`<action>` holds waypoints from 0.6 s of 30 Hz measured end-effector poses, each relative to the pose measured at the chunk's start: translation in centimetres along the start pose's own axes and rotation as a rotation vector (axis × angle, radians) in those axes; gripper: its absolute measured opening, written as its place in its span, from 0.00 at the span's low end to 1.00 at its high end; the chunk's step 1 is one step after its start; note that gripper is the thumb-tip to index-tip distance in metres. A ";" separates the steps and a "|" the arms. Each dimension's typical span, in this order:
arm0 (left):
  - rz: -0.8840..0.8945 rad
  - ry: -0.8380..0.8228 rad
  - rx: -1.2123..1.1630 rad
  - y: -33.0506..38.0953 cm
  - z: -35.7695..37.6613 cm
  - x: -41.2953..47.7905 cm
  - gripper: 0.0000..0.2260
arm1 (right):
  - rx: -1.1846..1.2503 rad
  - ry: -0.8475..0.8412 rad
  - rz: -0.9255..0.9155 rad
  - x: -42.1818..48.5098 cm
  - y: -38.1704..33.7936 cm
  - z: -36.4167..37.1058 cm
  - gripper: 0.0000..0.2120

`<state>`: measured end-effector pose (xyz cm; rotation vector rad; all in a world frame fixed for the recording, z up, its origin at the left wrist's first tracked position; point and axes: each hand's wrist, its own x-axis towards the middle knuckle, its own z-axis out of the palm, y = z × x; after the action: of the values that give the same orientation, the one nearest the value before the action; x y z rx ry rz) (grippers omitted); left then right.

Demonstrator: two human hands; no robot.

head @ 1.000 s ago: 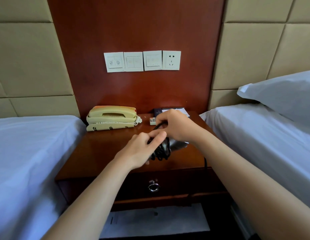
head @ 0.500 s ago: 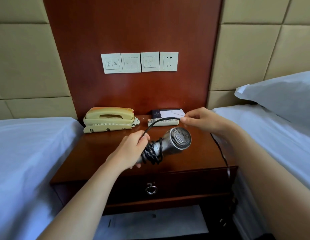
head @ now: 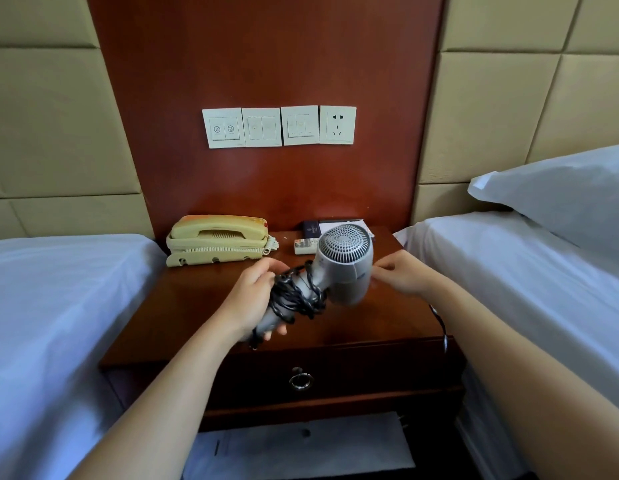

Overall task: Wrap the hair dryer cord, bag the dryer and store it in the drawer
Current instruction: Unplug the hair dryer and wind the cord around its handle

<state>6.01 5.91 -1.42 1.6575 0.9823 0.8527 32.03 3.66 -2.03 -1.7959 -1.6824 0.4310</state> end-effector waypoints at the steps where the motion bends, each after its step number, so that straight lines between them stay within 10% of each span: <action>1: -0.016 -0.010 -0.043 -0.1 0.0 0.0 0.10 | -0.046 0.020 0.016 0.3 0.5 0.2 0.20; 9: -0.183 0.194 -0.463 0.1 0.0 1.0 0.15 | -0.227 -0.285 0.023 -1.1 -0.9 1.2 0.18; 18: -0.297 0.459 0.059 -1.3 -0.5 2.0 0.16 | -0.530 -0.403 -0.283 -4.3 -9.5 1.7 0.13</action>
<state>6.18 8.11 -2.36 1.3391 1.5379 1.0272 23.08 -0.33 2.01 -1.8643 -2.4778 0.2430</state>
